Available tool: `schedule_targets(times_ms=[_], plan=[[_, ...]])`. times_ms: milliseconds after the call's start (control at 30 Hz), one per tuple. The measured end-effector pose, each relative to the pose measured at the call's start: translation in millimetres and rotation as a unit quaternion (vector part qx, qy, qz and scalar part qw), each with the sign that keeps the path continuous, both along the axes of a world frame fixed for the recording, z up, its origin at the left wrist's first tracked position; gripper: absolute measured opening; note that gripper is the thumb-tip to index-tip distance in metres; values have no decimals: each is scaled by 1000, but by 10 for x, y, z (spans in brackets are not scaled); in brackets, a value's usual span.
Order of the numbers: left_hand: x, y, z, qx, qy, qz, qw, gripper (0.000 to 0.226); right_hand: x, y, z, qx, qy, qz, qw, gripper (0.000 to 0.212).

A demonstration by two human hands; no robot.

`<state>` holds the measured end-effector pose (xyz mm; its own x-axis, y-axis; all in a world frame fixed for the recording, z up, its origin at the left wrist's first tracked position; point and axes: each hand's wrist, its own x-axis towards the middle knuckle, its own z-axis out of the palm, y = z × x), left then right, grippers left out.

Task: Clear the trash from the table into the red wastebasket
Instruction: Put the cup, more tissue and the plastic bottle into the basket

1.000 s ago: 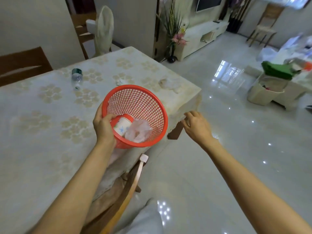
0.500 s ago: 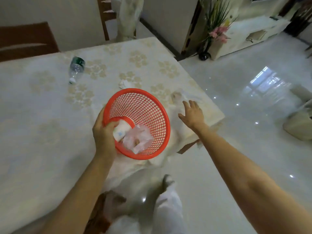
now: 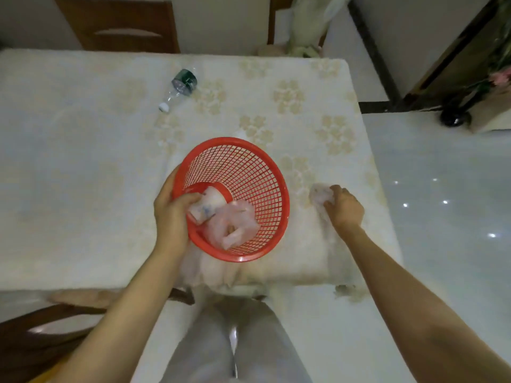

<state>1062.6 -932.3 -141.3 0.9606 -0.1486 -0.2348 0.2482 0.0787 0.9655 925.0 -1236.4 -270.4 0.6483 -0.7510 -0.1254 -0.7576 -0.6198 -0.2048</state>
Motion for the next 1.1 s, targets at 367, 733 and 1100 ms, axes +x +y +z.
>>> schedule_targets(times_ms=[367, 733, 1100], plan=[[70, -231, -28, -16, 9, 7, 1000, 60, -25, -4, 1284, 47, -322, -2, 945, 13], [257, -35, 182, -107, -9, 71, 992, 61, 934, 1288, 1880, 50, -298, 358, 883, 33], [945, 848, 89, -67, -24, 208, 975, 62, 2099, 1139, 1315, 101, -275, 258, 921, 48]])
